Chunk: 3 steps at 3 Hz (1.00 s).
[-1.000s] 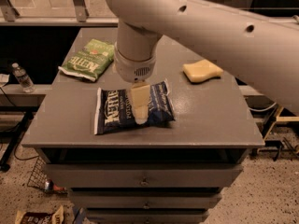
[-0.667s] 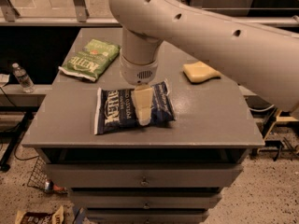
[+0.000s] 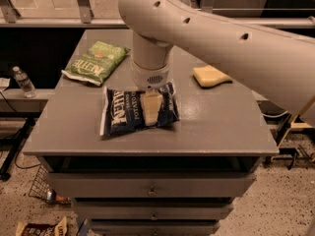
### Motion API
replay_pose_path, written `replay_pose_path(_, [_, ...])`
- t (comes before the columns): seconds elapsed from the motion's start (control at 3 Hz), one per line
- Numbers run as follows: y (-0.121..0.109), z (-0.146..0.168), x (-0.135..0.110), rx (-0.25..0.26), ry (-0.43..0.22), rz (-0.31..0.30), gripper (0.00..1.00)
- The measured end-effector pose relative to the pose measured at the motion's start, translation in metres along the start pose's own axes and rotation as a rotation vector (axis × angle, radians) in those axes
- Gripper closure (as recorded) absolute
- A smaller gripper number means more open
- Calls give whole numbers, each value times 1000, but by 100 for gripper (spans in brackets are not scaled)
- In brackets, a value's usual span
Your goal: Move blue chip bag near green jalapeno chip bag
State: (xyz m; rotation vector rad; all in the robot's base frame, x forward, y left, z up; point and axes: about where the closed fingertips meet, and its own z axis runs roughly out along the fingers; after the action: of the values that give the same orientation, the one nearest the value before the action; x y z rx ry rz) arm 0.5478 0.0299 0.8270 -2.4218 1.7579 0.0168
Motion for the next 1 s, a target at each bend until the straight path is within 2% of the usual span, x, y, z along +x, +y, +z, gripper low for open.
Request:
replay_pose_path(0.33, [-3, -14, 3, 29, -27, 8, 65])
replay_pose_path(0.67, [-15, -43, 9, 110, -87, 29, 88])
replay_pose_path(1.0, [-36, -79, 19, 224, -134, 68, 100])
